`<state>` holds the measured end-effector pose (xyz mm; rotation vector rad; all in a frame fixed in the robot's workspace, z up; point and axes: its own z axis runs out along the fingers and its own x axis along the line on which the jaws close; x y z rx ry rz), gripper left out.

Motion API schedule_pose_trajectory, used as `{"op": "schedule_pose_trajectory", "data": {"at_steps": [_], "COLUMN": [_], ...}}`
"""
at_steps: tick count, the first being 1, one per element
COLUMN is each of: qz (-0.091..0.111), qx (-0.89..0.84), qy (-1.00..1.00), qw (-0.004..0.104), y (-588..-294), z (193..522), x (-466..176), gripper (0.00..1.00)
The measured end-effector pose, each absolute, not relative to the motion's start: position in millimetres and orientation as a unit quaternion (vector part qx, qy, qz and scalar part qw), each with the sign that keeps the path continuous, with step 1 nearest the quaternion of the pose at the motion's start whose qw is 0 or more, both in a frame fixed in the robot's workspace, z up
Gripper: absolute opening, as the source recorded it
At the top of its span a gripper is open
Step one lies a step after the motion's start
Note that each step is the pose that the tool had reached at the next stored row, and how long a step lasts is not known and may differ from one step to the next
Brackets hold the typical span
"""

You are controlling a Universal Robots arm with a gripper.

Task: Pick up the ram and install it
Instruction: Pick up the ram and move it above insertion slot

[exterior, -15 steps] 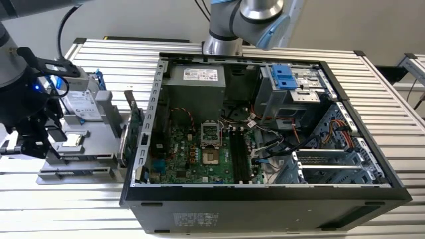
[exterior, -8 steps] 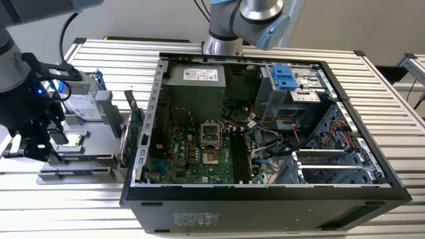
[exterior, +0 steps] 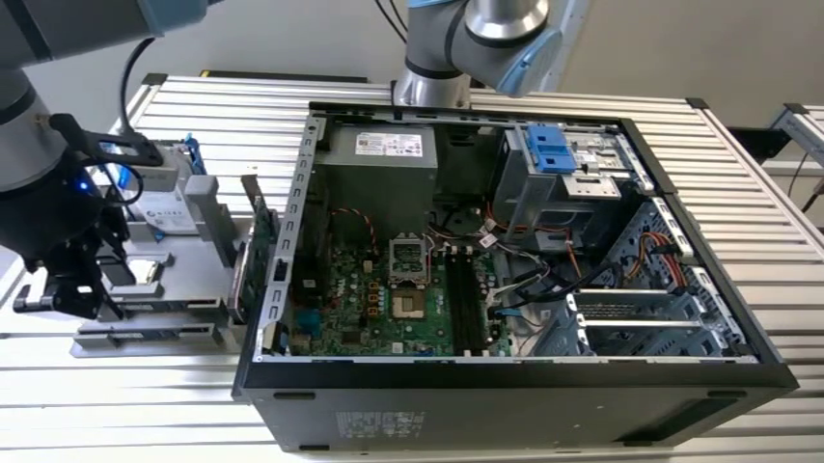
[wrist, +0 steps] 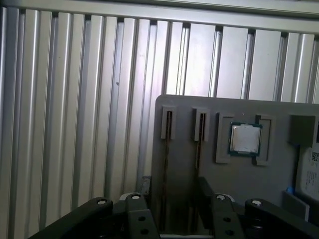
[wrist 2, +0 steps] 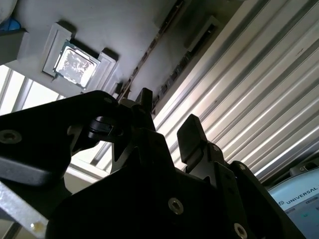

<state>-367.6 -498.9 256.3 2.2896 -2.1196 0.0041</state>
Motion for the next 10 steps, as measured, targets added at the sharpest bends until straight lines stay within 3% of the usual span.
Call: {"op": "schedule_pose_trajectory", "data": {"at_steps": [10], "qz": [0.003], "qx": [0.734], "qy": [-0.679], "qw": [0.012], "y": [-499.0], "z": [247.0], "x": [-367.7], "gripper": [1.00]}}
